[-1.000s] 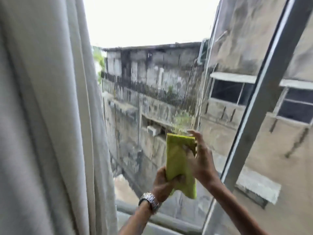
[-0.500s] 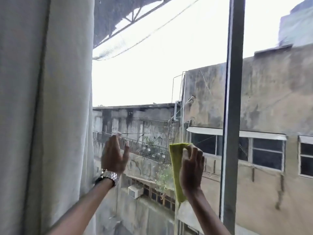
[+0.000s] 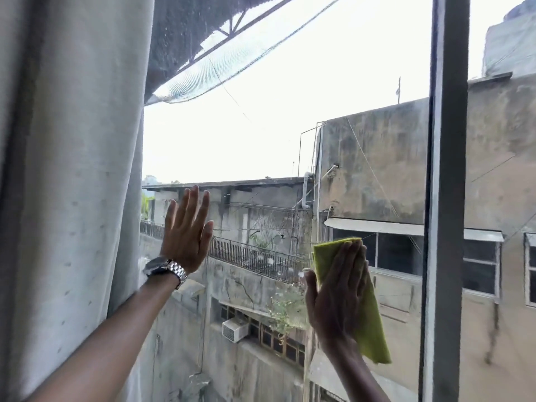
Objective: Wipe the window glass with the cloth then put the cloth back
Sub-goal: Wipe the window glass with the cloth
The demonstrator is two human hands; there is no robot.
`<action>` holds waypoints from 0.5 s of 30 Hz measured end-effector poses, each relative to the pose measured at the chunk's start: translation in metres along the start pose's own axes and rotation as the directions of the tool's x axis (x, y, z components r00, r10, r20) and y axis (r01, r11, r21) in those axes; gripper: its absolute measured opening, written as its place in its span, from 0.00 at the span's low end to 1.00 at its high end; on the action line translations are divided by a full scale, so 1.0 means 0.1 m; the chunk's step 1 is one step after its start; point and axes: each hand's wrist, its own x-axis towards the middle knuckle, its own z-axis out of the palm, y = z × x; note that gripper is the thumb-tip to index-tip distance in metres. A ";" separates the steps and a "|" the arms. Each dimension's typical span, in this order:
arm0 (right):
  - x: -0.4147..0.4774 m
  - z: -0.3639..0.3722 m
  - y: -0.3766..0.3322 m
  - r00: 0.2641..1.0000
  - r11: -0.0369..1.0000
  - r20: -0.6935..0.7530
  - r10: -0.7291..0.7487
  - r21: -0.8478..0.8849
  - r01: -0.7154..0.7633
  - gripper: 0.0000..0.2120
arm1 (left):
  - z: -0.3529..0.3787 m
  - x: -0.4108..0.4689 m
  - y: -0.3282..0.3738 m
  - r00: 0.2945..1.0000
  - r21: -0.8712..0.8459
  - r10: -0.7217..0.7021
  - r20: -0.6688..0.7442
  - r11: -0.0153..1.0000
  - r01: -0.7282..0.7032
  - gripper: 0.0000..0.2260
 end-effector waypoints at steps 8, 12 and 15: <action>0.57 0.10 -0.56 0.923 0.911 0.048 -0.381 -0.148 0.384 0.47 | 0.15 0.01 -0.13 0.980 -0.029 0.092 -0.177 0.995 -0.099 0.28; 0.01 0.46 -0.72 0.752 0.749 0.203 -0.627 -0.105 0.654 0.49 | 0.13 0.00 -0.11 0.975 -0.028 0.108 -0.195 0.993 -0.116 0.27; -0.56 0.50 -0.31 0.625 0.637 0.327 -0.709 -0.082 0.766 0.50 | 0.12 -0.02 -0.07 0.975 -0.025 0.101 -0.197 0.994 -0.108 0.27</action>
